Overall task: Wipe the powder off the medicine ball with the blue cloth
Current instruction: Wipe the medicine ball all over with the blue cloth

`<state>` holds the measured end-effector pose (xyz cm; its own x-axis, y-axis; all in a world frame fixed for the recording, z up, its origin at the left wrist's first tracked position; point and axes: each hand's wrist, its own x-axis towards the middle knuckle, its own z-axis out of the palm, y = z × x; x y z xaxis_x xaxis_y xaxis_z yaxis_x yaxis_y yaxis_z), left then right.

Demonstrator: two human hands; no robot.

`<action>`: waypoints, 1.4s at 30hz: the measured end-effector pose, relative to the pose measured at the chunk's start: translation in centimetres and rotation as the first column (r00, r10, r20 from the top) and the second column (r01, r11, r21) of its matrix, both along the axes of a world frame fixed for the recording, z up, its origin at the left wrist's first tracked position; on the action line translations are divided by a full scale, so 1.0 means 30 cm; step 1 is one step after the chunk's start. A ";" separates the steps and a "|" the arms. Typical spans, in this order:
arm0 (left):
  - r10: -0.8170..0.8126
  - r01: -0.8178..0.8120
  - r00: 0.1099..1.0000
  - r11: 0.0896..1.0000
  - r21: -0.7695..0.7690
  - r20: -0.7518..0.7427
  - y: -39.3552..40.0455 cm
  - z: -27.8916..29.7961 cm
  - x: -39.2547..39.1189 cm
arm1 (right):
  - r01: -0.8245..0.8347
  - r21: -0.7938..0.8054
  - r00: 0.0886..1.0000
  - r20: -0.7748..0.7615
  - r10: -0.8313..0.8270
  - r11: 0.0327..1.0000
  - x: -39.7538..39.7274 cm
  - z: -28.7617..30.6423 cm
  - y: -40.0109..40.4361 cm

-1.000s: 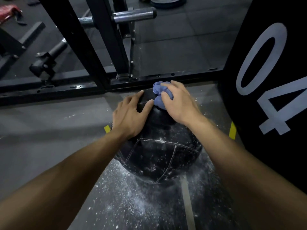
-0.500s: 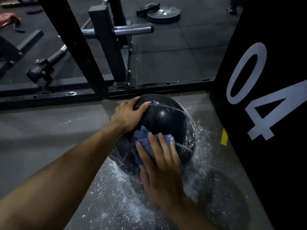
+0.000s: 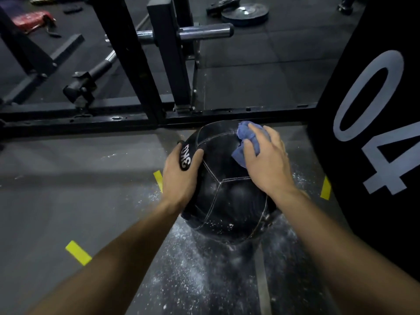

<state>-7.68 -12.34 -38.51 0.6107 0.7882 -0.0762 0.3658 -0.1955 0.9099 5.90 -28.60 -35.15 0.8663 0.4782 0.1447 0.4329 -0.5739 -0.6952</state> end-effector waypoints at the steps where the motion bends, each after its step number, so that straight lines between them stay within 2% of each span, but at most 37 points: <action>1: 0.071 -0.070 0.997 0.996 -0.061 0.014 -0.020 -0.021 -0.025 | 0.004 0.002 1.000 -0.001 -0.004 1.000 0.006 -0.004 -0.003; 2: 0.145 -0.139 0.989 0.979 -0.151 0.027 -0.040 -0.032 -0.045 | 0.005 0.001 1.000 -0.012 -0.005 1.000 0.012 -0.004 -0.005; 4: 0.267 -0.240 0.964 0.884 -0.401 0.010 -0.067 -0.045 -0.062 | 0.012 0.013 0.999 -0.053 -0.012 1.000 0.027 -0.004 -0.015; 6: 0.299 -0.253 0.954 0.785 -0.566 -0.013 -0.075 -0.052 -0.061 | 0.016 0.018 0.997 -0.070 -0.015 1.000 0.039 -0.010 -0.021; 10: 0.303 -0.254 0.953 0.752 -0.609 -0.023 -0.070 -0.054 -0.052 | 0.037 0.023 0.994 -0.104 -0.034 0.999 0.056 0.000 -0.018; 13: 0.290 -0.246 0.957 0.770 -0.588 -0.020 -0.080 -0.067 -0.056 | 0.046 0.045 0.991 -0.130 -0.040 0.998 0.054 0.002 -0.051; 16: 0.234 -0.205 0.972 0.845 -0.494 -0.004 -0.103 -0.068 -0.047 | 0.049 0.046 0.990 -0.133 -0.043 0.998 0.055 0.014 -0.072; 17: 0.207 -0.188 0.978 0.900 -0.394 0.005 -0.116 -0.057 -0.040 | 0.056 0.031 0.990 -0.134 -0.051 0.998 0.061 0.025 -0.065; 19: 0.073 -0.073 0.997 0.997 0.001 -0.011 -0.139 -0.031 -0.023 | 0.053 0.003 0.992 -0.115 -0.052 0.999 0.088 0.045 -0.039; 20: -0.007 0.022 0.998 0.973 0.232 -0.063 -0.149 -0.019 -0.010 | 0.041 0.000 0.994 -0.104 -0.041 0.999 0.104 0.054 -0.021; 21: -0.070 0.114 0.990 0.911 0.397 -0.123 -0.150 -0.015 0.003 | 0.023 -0.004 0.996 -0.089 -0.024 1.000 0.114 0.056 -0.003; 22: -0.112 0.180 0.980 0.858 0.482 -0.166 -0.147 -0.006 0.015 | 0.002 -0.024 0.998 -0.064 -0.004 1.000 0.113 0.054 0.013; 23: -0.123 0.211 0.972 0.833 0.511 -0.201 -0.139 0.005 0.024 | -0.019 -0.040 0.999 -0.030 0.018 0.999 0.105 0.042 0.027; 26: -0.118 0.222 0.965 0.846 0.486 -0.235 -0.071 0.012 0.061 | -0.051 -0.083 0.989 0.135 0.062 0.995 0.012 0.019 0.040; 30: -0.196 0.324 0.933 0.822 0.468 -0.301 0.045 0.034 0.120 | -0.122 -0.204 0.912 0.363 0.191 0.971 -0.161 -0.061 -0.007; 32: -0.245 0.380 0.909 0.819 0.430 -0.337 0.104 0.058 0.150 | -0.187 -0.265 0.835 0.464 0.295 0.946 -0.233 -0.122 -0.035; 34: -0.280 0.397 0.900 0.842 0.366 -0.333 0.144 0.084 0.181 | -0.247 -0.376 0.710 0.558 0.431 0.893 -0.272 -0.188 -0.048; 36: -0.291 0.400 0.901 0.844 0.357 -0.320 0.164 0.094 0.211 | -0.255 -0.463 0.622 0.594 0.511 0.849 -0.247 -0.204 -0.037; 39: -0.276 0.371 0.919 0.846 0.382 -0.281 0.198 0.082 0.248 | -0.241 -0.457 0.639 0.589 0.495 0.856 -0.165 -0.134 0.006; 42: -0.295 0.388 0.907 0.863 0.323 -0.302 0.258 0.093 0.283 | -0.180 -0.362 0.750 0.551 0.366 0.915 -0.091 -0.066 0.071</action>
<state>0.81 -4.59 -35.72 0.8469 0.5317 0.0015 0.4065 -0.6494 0.6427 3.15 -26.48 -37.12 0.4717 0.7790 0.4131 0.8704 -0.4864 -0.0767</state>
